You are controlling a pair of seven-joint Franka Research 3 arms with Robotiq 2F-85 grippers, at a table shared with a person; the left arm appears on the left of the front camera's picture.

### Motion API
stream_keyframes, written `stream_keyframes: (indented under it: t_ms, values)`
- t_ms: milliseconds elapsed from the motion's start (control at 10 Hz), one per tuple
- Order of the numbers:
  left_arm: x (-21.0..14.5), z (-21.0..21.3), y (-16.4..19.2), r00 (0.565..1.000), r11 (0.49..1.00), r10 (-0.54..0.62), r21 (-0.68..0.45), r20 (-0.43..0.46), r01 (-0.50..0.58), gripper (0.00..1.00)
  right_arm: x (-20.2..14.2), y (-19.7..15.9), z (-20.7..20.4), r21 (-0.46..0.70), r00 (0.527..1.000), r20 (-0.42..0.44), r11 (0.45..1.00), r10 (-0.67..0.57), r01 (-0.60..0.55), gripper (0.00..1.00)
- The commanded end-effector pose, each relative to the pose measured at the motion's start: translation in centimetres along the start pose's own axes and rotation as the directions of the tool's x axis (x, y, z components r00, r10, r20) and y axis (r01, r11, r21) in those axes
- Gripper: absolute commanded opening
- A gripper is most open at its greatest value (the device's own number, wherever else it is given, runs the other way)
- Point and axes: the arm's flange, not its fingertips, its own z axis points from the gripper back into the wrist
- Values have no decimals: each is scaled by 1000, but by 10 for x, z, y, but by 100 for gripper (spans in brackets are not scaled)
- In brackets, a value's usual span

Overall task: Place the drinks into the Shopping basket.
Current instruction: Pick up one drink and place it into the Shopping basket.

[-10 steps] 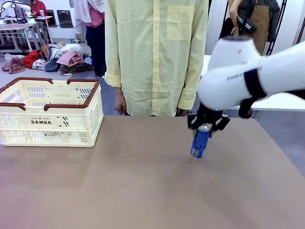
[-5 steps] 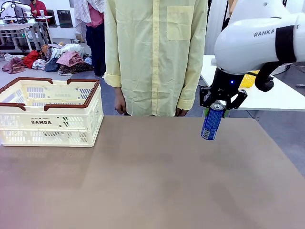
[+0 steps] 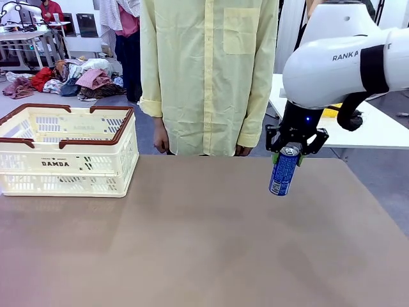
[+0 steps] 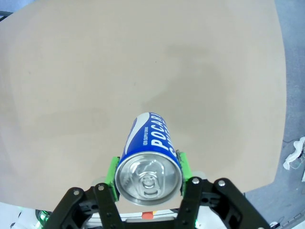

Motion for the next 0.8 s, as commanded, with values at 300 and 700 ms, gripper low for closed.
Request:
stream_keyframes:
  t_ms: [300, 700]
  values:
    - [-3, -2, -3, 1000, 1000, 4, -8, 1, -4, 100, 7, 153, 37, 137, 927, 234, 934, 293, -330, 0]
    - [-3, -2, -3, 1000, 1000, 4, -8, 1, -4, 100, -21, 297, -5, -10, 767, 214, 787, 605, -617, 0]
